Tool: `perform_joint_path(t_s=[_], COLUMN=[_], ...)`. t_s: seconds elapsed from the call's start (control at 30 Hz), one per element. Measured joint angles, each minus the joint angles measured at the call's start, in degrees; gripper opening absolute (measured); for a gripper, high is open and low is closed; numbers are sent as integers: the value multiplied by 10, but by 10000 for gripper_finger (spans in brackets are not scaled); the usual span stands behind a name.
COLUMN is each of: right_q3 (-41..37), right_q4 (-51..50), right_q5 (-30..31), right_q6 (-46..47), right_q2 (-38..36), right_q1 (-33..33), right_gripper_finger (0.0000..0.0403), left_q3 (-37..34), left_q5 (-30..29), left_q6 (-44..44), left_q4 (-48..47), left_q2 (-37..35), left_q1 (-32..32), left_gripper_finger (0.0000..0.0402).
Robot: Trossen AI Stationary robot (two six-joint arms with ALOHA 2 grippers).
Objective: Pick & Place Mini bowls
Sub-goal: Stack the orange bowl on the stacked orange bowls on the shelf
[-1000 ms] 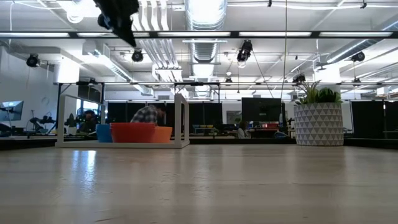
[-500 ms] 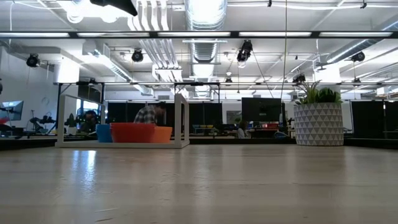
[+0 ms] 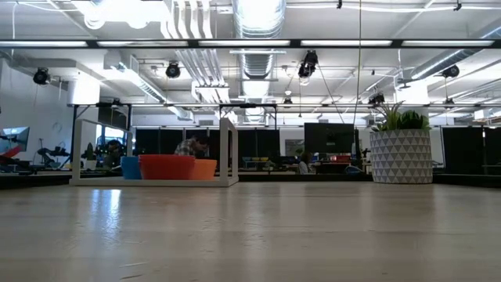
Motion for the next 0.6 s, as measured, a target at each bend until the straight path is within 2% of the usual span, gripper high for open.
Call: perform_joint_path(t_s=[0.13, 0.23, 0.6], right_q3=[-3, -10, -25], right_q4=[-51, -54, -53], right_q5=[-2, -4, -3], right_q6=[6, 12, 167], right_q2=[1, 1, 42], right_q1=[41, 84, 277], right_gripper_finger=[61, 61, 61], left_q3=[0, 0, -1], left_q5=[0, 0, 0], left_q6=[3, 3, 4], left_q4=[0, 0, 30], left_q2=[-8, -17, -38], left_q1=[-38, -59, -77], left_gripper_finger=[0, 0, 0])
